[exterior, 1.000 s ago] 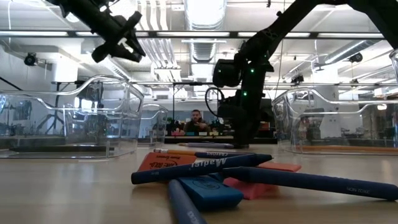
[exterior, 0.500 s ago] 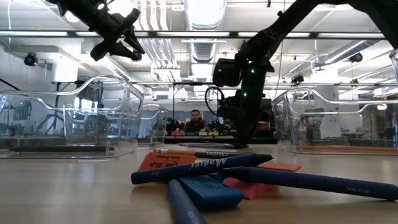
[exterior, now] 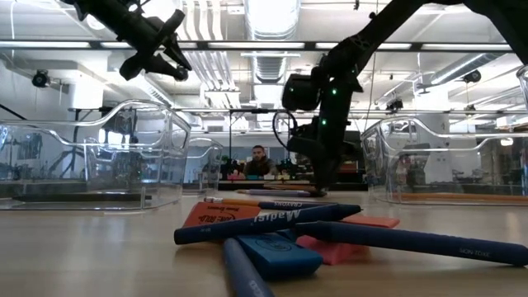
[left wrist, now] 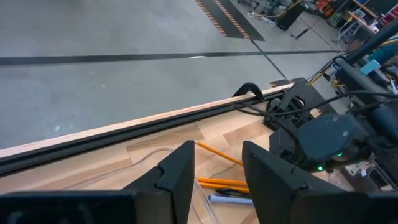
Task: Sort crayons/erasers/pens/pencils in bins
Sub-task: Put the orange pencil into the middle right transparent bin
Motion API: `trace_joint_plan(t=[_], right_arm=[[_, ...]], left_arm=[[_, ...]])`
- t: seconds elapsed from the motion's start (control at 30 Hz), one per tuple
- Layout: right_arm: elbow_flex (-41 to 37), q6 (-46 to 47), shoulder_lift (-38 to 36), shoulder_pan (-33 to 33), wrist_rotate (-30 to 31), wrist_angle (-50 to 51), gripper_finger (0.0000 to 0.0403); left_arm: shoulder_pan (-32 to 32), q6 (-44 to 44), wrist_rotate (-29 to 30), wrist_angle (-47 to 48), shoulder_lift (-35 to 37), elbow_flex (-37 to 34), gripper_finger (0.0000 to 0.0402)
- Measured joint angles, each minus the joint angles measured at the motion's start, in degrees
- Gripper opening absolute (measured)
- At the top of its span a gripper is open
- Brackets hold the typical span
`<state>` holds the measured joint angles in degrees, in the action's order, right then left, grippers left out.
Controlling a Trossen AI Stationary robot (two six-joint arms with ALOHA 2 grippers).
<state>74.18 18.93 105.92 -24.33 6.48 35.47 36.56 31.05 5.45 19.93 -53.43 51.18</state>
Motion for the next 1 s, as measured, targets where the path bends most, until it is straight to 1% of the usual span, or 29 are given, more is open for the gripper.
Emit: trace_joint_plan(t=[0.17, 0.3, 0.43, 0.57, 0.67, 0.8, 0.9, 1.0], right_arm=[[0.14, -0.89, -2.01, 0.01, -0.16, 0.03, 0.0013], [0.19, -1.43, -5.27, 0.05, -0.31, 0.38, 0.0013], [0.19, -2.11, -9.86, 0.7, -0.35, 1.04, 0.0011], [0.23, -2.61, -15.73, 2.44, -0.37, 4.21, 0.001], [0.23, -2.64, -20.35, 5.06, -0.37, 8.8, 0.001], [0.23, -1.7, -26.72, 10.32, -0.5, 17.35, 0.0011], [0.21, 1.97, -31.21, 14.85, -0.52, 22.98, 0.0011], [0.21, 5.84, -34.8, 18.45, -0.42, 24.27, 0.0011]], left_arm=[[0.0, 0.0, -0.53, 0.12, 0.0, -0.02, 0.0121], [0.0, 0.0, -0.63, 0.13, 0.0, -0.07, 0.0121], [0.0, 0.0, -0.71, 0.19, 0.0, -0.09, 0.0121], [-0.13, 0.0, -1.48, 0.26, 0.0, -0.11, 0.0121], [-0.26, 0.02, -2.35, 0.33, 0.0, -0.21, 0.0121], [-0.3, 0.02, -2.46, 0.41, 0.0, -0.47, 0.0121], [-0.31, 0.02, -2.46, 0.43, 0.0, -0.81, 0.0121], [-0.31, 0.02, -2.54, 0.4, 0.0, -0.9, 0.0121]])
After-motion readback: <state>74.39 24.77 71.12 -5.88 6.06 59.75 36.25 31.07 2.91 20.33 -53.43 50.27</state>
